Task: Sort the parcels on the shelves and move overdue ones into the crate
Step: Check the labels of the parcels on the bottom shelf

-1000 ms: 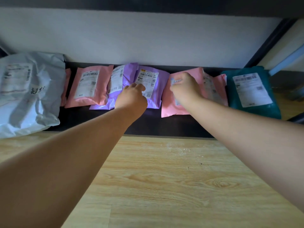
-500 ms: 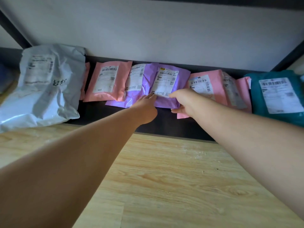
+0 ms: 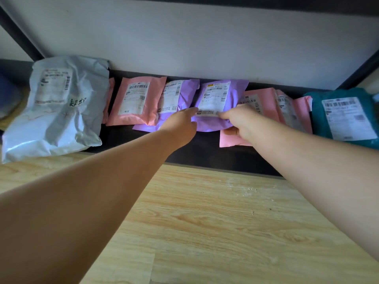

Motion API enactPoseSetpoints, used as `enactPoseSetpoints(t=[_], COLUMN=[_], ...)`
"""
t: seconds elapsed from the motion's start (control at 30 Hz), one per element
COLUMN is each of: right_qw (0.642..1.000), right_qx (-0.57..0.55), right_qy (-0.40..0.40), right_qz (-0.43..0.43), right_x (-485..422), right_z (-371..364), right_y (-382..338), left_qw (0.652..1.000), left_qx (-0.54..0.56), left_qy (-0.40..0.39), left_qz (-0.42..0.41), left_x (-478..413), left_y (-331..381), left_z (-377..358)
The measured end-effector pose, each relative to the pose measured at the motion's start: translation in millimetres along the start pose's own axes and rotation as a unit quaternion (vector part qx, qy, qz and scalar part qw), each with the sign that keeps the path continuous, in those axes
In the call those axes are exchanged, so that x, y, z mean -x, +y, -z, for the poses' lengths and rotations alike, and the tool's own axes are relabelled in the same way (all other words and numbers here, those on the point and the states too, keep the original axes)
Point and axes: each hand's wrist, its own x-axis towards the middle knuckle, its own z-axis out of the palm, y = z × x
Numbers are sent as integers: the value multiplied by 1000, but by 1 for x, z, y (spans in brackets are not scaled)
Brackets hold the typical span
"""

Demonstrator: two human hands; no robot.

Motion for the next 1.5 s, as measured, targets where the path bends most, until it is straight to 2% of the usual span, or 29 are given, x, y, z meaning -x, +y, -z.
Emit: enactPoseSetpoints(t=[0.13,0.33,0.43,0.57,0.73,0.87,1.1,1.27,1.5], right_qw=[1000,996,994,992,989,986,976,977,982], right_qx=[-26,-65,-64,-55,-49,-56,-106,-114,-107], right_qy=[6,-44,-75,-93,-125,-144,-187,-166,-144], right_qz=[5,43,49,67,63,59,43,64,58], right_x=[8,25,33,46,63,74,88,93,86], right_z=[20,40,45,47,54,59,55,49,42], right_y=[4,18,22,26,29,23,18,19,23], left_qw=[996,976,953,898,864,854,866,853,870], left_qx=[80,208,291,419,480,496,483,507,472], left_qy=[37,44,38,10,-20,-17,9,10,32], left_qz=[5,39,82,136,152,154,132,126,138], left_x=[7,12,14,20,32,39,53,60,56], left_y=[11,26,29,24,18,17,18,18,15], left_z=[10,6,3,1,5,11,20,19,15])
